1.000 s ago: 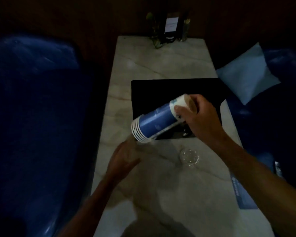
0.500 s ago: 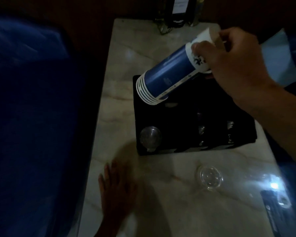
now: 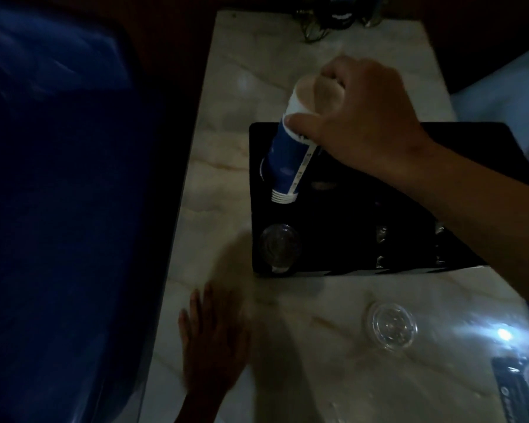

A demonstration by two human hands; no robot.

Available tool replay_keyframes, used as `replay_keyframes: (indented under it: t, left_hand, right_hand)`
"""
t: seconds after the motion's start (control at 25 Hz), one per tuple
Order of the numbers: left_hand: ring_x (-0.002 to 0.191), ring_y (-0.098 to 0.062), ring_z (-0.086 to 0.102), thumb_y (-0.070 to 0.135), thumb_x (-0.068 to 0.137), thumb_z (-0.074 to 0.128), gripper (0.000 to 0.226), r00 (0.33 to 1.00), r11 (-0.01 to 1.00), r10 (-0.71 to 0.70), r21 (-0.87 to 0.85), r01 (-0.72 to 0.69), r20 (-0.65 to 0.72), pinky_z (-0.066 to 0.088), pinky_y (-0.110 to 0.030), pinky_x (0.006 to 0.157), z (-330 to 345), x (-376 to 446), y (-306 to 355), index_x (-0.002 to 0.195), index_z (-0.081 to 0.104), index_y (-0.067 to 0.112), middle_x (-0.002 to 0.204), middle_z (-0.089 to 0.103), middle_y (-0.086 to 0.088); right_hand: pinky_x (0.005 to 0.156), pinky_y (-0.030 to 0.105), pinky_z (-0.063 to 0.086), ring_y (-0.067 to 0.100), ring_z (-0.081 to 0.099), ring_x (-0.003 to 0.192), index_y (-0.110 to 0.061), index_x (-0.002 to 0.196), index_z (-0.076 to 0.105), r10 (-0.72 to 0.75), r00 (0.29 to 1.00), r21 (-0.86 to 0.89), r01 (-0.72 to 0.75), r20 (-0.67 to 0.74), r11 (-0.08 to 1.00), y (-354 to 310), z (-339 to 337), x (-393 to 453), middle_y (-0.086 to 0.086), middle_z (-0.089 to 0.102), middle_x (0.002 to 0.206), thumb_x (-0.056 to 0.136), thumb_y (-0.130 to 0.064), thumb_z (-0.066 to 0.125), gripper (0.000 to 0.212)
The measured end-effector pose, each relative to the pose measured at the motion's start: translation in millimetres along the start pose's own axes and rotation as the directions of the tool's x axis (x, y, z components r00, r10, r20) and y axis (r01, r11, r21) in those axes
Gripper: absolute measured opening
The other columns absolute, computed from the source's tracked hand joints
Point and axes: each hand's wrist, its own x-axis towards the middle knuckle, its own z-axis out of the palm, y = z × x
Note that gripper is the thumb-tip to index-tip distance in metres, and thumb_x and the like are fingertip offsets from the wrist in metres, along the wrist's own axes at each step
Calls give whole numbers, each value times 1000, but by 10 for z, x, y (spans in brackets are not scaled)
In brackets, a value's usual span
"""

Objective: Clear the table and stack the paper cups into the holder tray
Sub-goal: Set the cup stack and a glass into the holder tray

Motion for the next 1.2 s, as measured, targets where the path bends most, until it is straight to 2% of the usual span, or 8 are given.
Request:
replay_keyframes:
  t: [0.12,0.24,0.44,0.68,0.88,1.0,1.08,1.2]
  left_hand:
    - [150,-35,6,69,86,34,87,1000,1000,-1,3,1,-8,17,-58,117,-20,-16,-7,155,4,24,164,0,-9]
    - [150,-35,6,66,88,37,86,1000,999,-3,-39,3,-9,17,-58,117,-40,-27,6,155,-3,28,164,-1,-7]
    - [150,-36,7,69,87,36,88,1000,1000,2,-31,-2,-10,15,-59,117,-26,-29,4,154,-5,29,164,0,-8]
    - [149,-38,12,69,86,38,89,1000,1000,19,-14,-19,-7,18,-60,116,-36,-23,7,155,2,26,164,4,-11]
    - [150,-34,2,69,87,34,86,1000,1000,-10,-28,10,-5,13,-58,118,-63,-36,19,154,-5,32,164,-6,-6]
    - [151,-29,-2,69,88,32,83,999,997,-36,-65,35,-16,11,-55,120,-66,-48,30,154,-3,32,164,-8,-1]
    - [151,-28,-2,68,87,34,84,999,996,-34,-87,32,-23,13,-56,120,-68,-52,12,155,0,30,164,-6,1]
    - [151,-29,-2,65,88,37,86,999,997,-6,-76,3,-33,11,-56,120,-39,-65,4,154,-6,31,164,-4,-2]
  right_hand:
    - [81,32,45,28,60,107,-9,120,63,-70,990,-144,88,125,986,-92,191,-16,11,64,119,75,-51,75,62]
    - [81,35,45,35,60,107,-8,114,68,-108,972,-180,147,210,973,-127,343,-39,13,66,115,78,-45,74,52]
    - [89,41,45,35,46,124,-15,120,61,-15,965,-237,79,263,968,-66,600,-80,11,64,115,73,-48,75,59]
    - [98,46,36,32,42,126,-18,106,63,67,929,-375,80,363,924,28,733,-27,9,64,111,78,-44,71,39]
    - [103,45,33,32,44,126,-16,111,62,107,893,-431,104,438,896,-63,702,59,11,60,119,75,-42,77,46]
    - [88,38,41,31,54,119,-16,116,61,114,824,-412,153,555,898,-114,610,123,9,58,117,67,-45,86,63]
    - [78,34,43,31,56,117,-14,126,56,42,817,-356,203,575,912,-72,484,76,10,58,123,68,-41,87,72]
    - [90,38,48,32,47,124,-15,142,43,-116,856,-239,267,504,934,82,242,-325,15,55,130,82,-33,75,71]
